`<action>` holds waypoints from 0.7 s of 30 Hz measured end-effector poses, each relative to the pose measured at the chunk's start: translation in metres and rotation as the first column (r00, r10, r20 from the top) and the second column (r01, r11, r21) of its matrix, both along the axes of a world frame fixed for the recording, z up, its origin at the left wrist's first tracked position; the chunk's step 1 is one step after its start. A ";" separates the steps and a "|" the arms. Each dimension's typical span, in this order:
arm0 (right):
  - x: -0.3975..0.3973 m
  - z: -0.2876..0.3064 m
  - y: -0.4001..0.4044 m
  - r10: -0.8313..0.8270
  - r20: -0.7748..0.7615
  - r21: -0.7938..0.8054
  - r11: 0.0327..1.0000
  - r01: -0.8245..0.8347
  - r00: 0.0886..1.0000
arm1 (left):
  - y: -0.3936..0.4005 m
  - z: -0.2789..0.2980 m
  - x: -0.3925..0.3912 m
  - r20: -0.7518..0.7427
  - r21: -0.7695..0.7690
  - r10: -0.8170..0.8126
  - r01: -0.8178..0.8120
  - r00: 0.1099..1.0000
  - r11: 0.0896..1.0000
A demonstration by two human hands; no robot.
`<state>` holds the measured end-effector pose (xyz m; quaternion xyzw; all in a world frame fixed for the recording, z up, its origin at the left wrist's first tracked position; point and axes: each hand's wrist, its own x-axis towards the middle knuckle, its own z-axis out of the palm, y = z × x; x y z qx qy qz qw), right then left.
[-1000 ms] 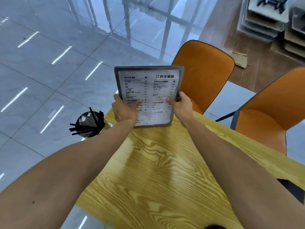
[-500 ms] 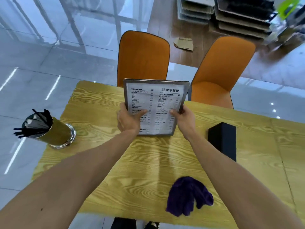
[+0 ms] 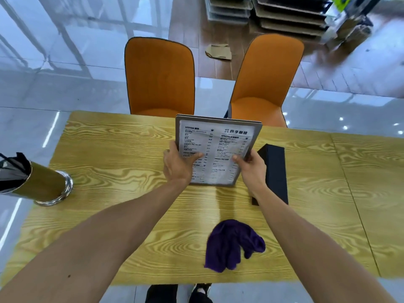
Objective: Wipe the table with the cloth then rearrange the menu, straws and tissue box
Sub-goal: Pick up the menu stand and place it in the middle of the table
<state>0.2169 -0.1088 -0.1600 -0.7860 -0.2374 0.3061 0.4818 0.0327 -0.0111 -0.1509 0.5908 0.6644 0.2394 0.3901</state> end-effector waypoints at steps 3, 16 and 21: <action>0.007 -0.004 -0.007 -0.038 0.011 -0.013 0.999 0.038 0.999 | -0.003 -0.003 0.008 -0.010 0.022 -0.040 0.040 0.999 0.999; 0.017 -0.006 -0.013 -0.039 0.057 -0.053 0.998 0.042 0.998 | -0.014 -0.004 0.017 -0.084 0.034 -0.092 0.095 0.992 0.995; 0.016 -0.005 -0.013 -0.031 0.069 -0.125 0.991 0.039 0.997 | -0.017 -0.002 0.014 -0.084 0.009 -0.136 0.138 0.987 0.990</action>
